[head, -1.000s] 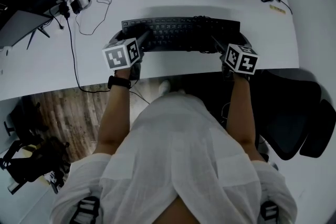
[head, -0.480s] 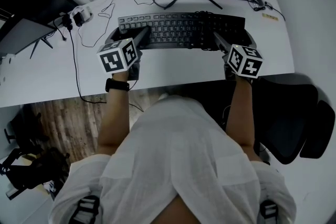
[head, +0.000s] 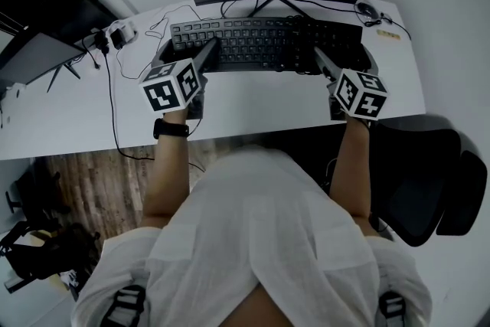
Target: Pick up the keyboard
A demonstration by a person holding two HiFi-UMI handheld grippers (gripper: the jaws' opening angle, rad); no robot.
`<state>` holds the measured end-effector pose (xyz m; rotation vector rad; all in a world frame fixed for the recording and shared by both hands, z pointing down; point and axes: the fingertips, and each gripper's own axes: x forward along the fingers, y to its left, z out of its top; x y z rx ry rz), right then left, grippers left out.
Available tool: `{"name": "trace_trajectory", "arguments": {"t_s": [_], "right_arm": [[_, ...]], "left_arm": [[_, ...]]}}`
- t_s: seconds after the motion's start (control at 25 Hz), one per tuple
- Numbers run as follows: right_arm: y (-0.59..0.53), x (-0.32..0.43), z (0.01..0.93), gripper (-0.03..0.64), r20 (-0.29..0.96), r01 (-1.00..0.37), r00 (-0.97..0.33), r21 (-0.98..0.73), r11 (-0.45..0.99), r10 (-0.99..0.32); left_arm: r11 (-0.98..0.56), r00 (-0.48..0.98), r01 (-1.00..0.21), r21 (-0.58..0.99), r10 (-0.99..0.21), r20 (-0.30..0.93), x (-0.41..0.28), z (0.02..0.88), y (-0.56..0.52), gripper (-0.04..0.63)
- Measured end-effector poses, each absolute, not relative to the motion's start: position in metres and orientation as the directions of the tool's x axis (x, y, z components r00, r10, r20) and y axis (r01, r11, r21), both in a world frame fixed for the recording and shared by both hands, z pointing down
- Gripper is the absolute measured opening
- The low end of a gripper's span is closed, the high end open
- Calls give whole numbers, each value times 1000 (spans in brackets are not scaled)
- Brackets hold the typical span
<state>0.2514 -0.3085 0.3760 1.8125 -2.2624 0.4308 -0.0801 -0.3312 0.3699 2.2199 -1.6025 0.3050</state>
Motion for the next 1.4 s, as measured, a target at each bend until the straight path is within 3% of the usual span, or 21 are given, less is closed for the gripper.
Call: {"name": "trace_trajectory", "arguments": {"t_s": [0.44, 1.4], "right_arm": [[-303, 260, 345, 545, 266, -978, -207, -51, 201, -942], [-281, 238, 338, 545, 266, -974, -225, -48, 220, -938]], "left_arm": [[-290, 337, -939, 184, -880, 335, -72, 343, -329, 437], [-265, 316, -945, 191, -889, 332, -95, 336, -300, 437]]}}
